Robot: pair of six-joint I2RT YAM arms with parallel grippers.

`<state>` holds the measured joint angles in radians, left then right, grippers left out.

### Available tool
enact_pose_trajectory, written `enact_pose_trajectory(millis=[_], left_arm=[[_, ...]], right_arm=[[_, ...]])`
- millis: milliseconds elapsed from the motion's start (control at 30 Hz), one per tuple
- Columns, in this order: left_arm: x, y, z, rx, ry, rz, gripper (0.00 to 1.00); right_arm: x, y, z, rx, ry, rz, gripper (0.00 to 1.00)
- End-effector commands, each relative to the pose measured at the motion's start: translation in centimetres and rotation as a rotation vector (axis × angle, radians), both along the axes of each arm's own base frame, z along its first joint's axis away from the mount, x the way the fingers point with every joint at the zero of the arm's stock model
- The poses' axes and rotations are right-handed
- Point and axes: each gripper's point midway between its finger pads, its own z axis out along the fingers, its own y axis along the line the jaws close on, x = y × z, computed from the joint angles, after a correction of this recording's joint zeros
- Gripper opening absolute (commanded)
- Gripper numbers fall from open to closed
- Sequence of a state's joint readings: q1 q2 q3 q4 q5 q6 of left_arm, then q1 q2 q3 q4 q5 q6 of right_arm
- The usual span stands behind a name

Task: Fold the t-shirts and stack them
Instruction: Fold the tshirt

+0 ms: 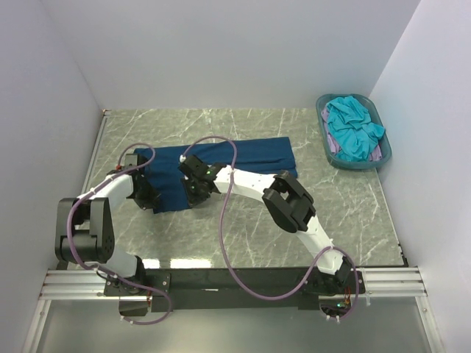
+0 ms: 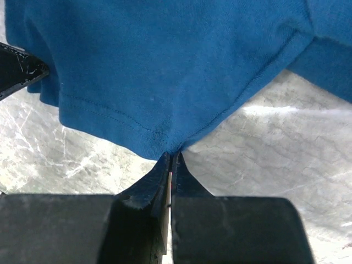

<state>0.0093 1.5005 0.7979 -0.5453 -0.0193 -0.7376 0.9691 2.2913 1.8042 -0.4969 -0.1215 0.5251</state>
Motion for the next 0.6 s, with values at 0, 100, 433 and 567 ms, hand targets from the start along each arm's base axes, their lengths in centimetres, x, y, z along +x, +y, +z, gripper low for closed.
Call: enact_pose_trajectory(millis=[0,100,433,567], left_arm=[[1.8,0.2,1.8,0.016,-0.040,-0.005,0.01],[4.7,0.4,4.8,0.030,-0.117,-0.009,0.01],[14.8,0.6,10.5,0.057,-0.320,-0.057,0.01],[18.7,0.4,12.0,0.060,-0.401,-0.084,0.01]], right_arm=[[1.9,1.3,5.4,0.081,-0.109,0.022,0.00],[4.3,1.3,8.2,0.145,-0.171,-0.003,0.00],[13.7,-0.5,12.4,0.310,-0.301,-0.091,0.00],[16.8,-0.8,13.6,0.339,-0.382,-0.085,0.00]])
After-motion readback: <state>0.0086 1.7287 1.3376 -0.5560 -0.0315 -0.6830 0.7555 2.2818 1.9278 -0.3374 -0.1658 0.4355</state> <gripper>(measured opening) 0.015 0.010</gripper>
